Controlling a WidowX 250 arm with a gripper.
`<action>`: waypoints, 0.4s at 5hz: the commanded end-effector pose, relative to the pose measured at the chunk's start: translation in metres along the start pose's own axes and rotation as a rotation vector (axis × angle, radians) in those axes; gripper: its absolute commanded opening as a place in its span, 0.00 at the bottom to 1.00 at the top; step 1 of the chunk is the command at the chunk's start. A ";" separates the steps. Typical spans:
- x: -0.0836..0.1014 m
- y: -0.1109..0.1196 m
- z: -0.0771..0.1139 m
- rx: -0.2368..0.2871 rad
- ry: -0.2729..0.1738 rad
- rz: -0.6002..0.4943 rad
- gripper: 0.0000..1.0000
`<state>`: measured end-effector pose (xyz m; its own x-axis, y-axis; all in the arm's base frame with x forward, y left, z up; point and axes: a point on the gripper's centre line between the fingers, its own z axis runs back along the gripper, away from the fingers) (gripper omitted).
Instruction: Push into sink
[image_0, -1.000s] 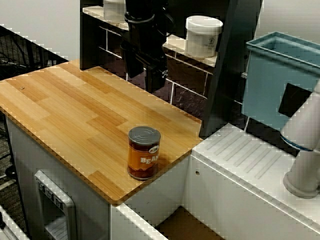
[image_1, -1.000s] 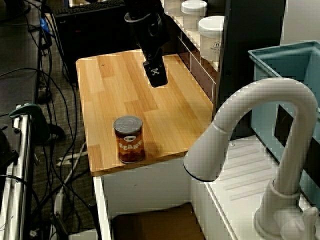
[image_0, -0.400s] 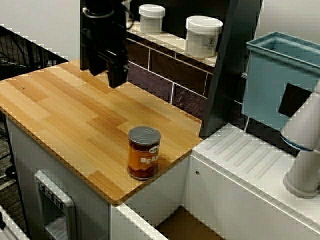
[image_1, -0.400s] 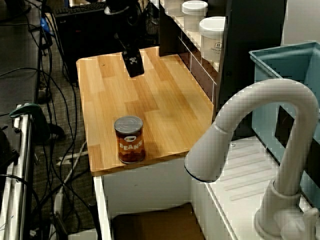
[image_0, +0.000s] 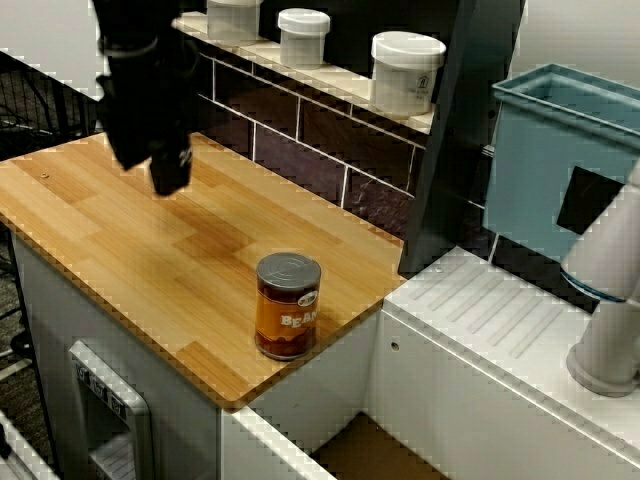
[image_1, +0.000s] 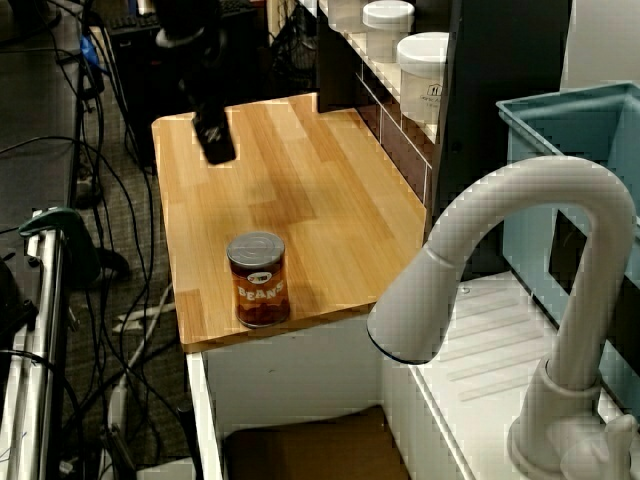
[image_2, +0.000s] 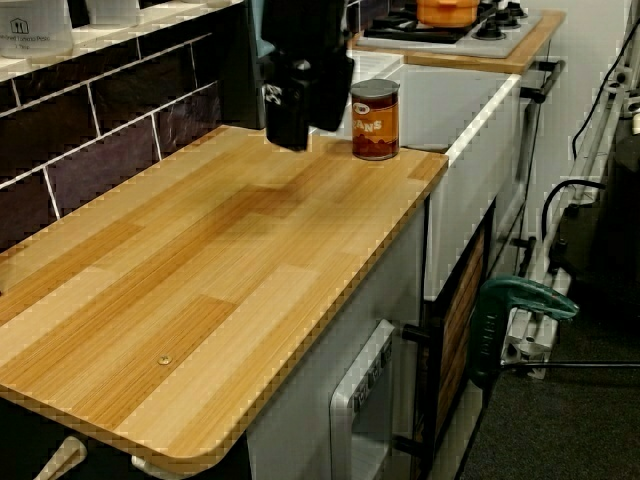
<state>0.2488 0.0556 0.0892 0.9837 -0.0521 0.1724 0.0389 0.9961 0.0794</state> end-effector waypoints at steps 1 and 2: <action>-0.008 0.005 -0.012 0.032 -0.018 -0.073 1.00; -0.003 -0.006 -0.018 -0.015 -0.006 -0.123 1.00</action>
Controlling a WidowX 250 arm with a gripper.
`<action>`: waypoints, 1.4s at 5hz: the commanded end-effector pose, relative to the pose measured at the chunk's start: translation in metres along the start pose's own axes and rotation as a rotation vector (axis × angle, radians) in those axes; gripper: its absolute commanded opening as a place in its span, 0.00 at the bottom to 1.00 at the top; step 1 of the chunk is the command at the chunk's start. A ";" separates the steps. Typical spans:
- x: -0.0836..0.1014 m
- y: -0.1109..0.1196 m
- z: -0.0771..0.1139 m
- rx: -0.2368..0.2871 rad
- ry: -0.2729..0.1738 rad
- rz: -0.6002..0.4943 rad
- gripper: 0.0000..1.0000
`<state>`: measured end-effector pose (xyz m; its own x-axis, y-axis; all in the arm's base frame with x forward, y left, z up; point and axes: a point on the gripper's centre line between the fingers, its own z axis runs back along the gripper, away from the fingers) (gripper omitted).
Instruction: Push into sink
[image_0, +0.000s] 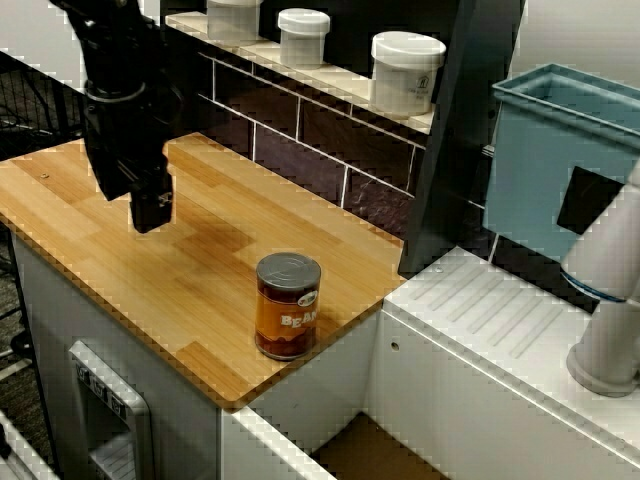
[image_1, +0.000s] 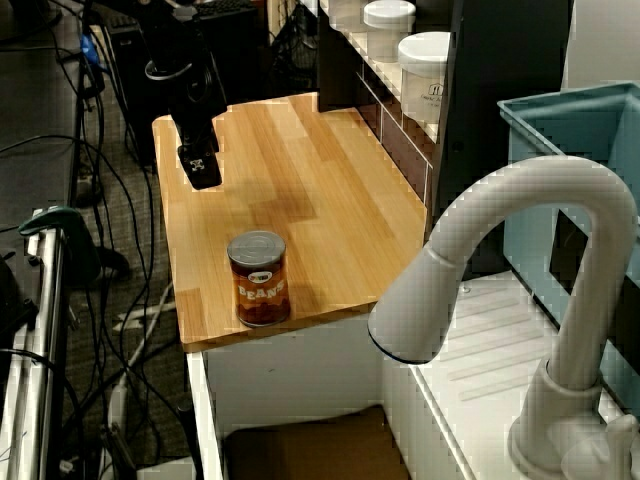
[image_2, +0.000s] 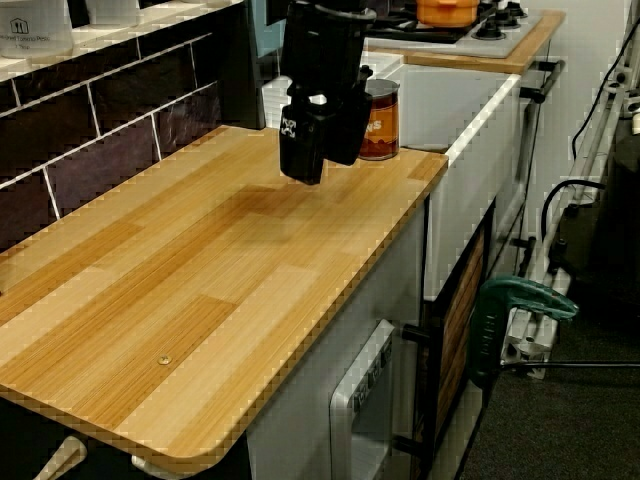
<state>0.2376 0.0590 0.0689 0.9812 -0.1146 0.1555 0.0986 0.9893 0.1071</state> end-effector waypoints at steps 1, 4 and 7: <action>0.017 -0.021 0.003 -0.052 -0.027 -0.118 1.00; 0.016 -0.068 -0.001 -0.083 0.005 -0.266 1.00; 0.017 -0.095 -0.001 -0.110 0.007 -0.356 1.00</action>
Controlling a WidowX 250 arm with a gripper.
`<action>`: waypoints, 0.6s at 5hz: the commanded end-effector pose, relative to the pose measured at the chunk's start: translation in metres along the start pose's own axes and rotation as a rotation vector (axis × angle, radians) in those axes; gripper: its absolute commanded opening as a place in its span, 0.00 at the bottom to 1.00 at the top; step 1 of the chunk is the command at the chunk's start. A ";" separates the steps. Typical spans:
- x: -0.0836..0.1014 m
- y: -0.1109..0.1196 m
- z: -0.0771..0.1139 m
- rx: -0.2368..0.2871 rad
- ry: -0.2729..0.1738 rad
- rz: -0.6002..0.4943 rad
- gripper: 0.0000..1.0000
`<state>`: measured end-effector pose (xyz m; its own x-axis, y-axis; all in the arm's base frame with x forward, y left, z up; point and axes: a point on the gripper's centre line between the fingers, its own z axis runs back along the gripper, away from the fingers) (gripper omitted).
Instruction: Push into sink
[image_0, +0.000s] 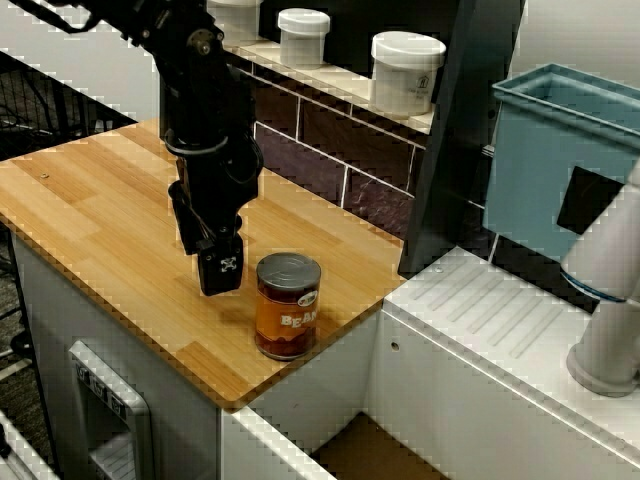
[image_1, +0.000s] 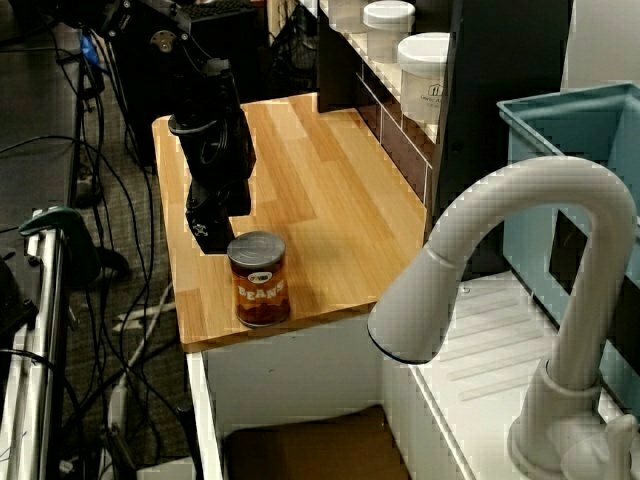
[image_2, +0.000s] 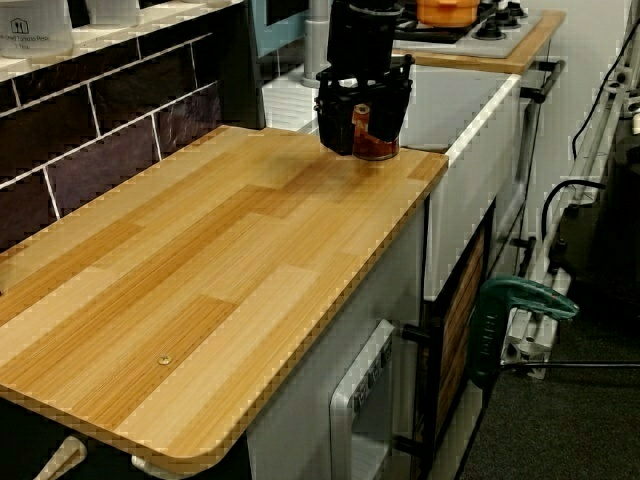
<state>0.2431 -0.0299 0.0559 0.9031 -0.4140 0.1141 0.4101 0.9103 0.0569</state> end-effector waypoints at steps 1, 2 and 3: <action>0.009 -0.008 0.002 -0.038 -0.010 -0.093 1.00; 0.013 -0.011 0.000 -0.046 -0.012 -0.101 1.00; 0.019 -0.014 0.000 -0.062 -0.012 -0.113 1.00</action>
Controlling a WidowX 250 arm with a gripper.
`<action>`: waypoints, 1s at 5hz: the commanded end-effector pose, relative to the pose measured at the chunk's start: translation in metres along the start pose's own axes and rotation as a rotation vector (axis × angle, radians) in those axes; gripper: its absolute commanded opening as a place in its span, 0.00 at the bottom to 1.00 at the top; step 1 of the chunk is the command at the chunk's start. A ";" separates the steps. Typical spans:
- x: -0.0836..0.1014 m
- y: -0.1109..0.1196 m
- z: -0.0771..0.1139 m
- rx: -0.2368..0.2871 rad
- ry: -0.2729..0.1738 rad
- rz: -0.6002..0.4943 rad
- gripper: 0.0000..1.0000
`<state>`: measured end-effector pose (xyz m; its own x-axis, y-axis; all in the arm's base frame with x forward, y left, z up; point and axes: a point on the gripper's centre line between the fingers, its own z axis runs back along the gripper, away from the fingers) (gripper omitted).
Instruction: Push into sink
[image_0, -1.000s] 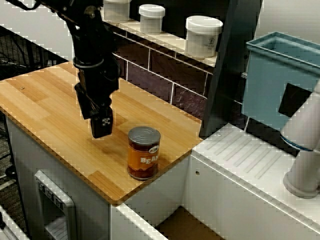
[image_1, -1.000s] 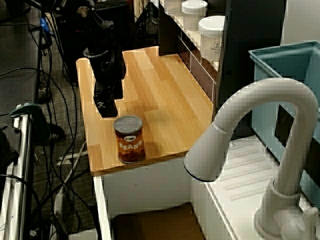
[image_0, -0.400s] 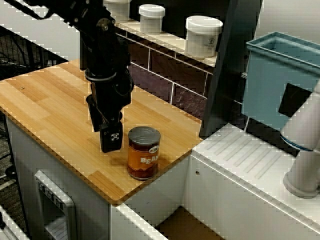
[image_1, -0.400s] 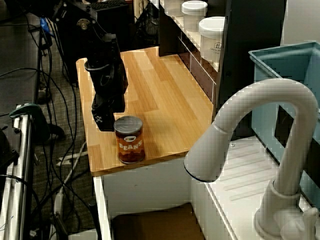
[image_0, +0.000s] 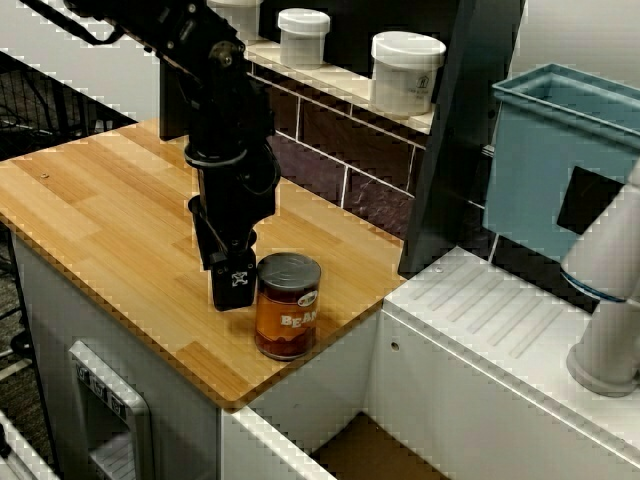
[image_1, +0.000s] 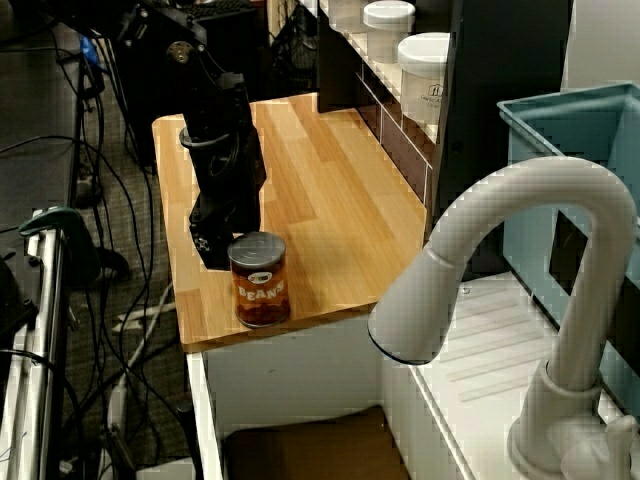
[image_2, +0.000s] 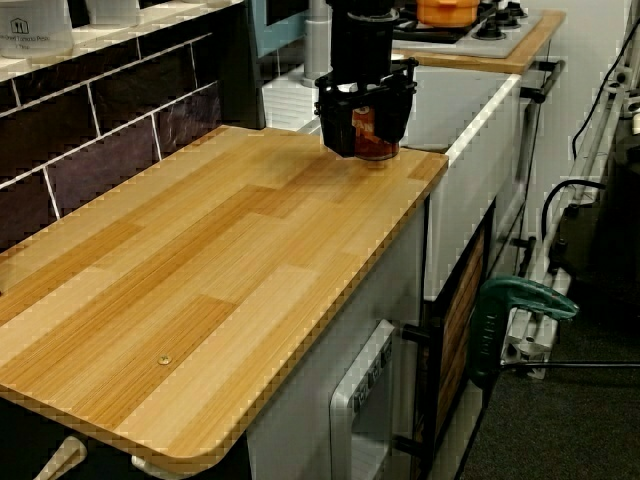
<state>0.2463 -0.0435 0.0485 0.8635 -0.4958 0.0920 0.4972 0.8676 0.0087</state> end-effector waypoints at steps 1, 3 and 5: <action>0.018 -0.006 0.006 -0.017 -0.028 -0.044 1.00; 0.031 -0.014 0.006 -0.079 -0.025 -0.144 1.00; 0.049 -0.027 0.000 -0.177 0.022 -0.300 1.00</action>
<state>0.2711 -0.0899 0.0413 0.6973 -0.7144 0.0580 0.7125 0.6820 -0.1652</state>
